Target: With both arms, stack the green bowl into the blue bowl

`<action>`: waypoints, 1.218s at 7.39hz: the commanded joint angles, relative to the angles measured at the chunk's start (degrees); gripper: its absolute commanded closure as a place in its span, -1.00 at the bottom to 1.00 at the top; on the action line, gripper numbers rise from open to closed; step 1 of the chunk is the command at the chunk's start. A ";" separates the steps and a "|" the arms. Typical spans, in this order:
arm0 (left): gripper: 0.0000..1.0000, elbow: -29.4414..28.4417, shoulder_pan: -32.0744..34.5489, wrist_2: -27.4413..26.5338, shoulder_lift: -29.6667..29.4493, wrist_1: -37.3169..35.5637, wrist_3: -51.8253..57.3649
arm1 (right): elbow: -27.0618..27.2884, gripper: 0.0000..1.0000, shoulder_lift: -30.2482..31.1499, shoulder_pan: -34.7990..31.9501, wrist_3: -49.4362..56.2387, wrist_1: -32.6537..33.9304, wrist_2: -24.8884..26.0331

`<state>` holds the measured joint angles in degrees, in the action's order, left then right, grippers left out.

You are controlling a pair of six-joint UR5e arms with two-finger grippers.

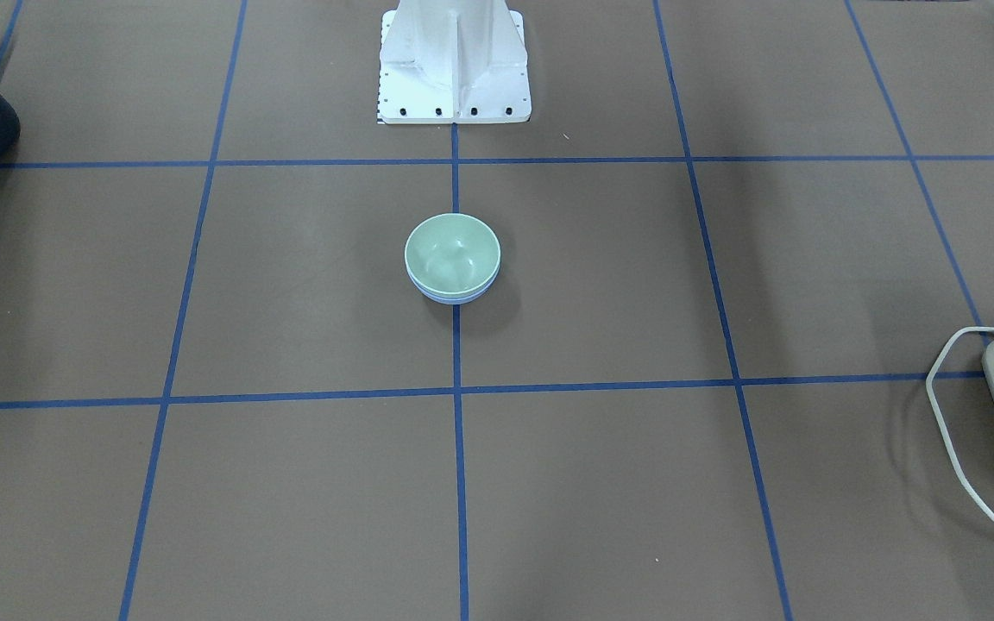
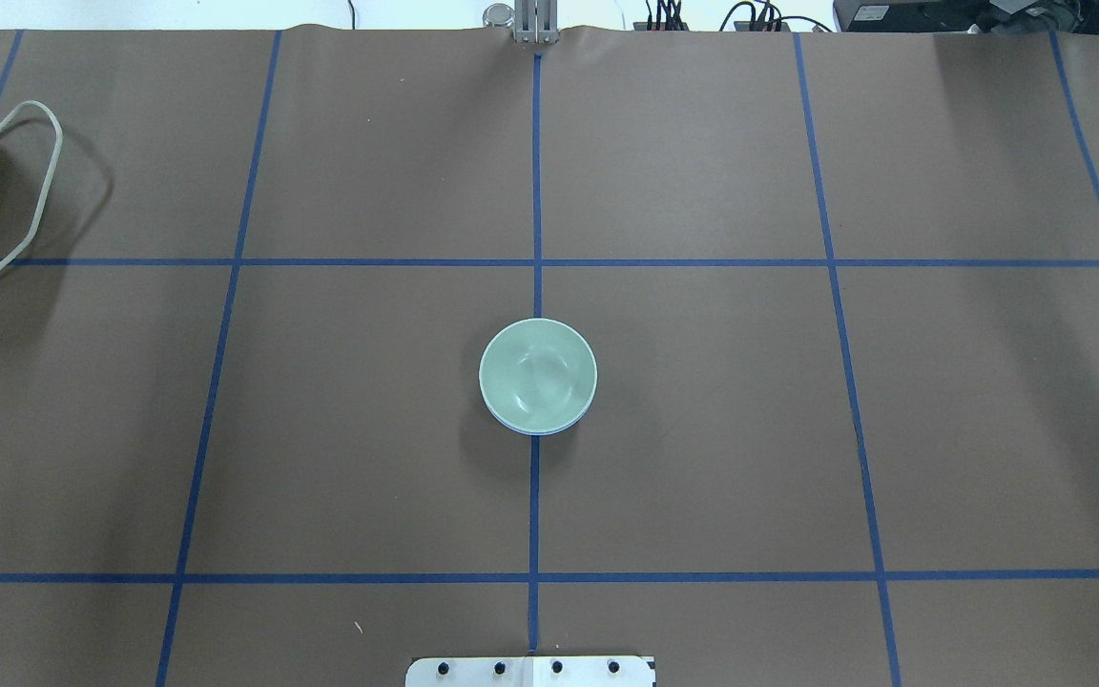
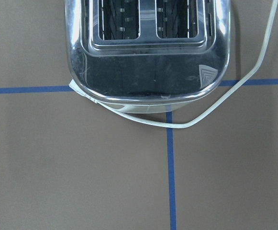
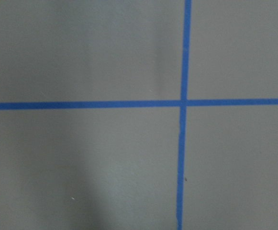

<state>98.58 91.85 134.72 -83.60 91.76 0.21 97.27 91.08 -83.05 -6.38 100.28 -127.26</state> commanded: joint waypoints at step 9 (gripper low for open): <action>-0.96 0.12 0.00 0.02 0.46 0.09 -0.04 | 0.73 -1.00 4.11 -2.56 4.27 -4.30 -0.27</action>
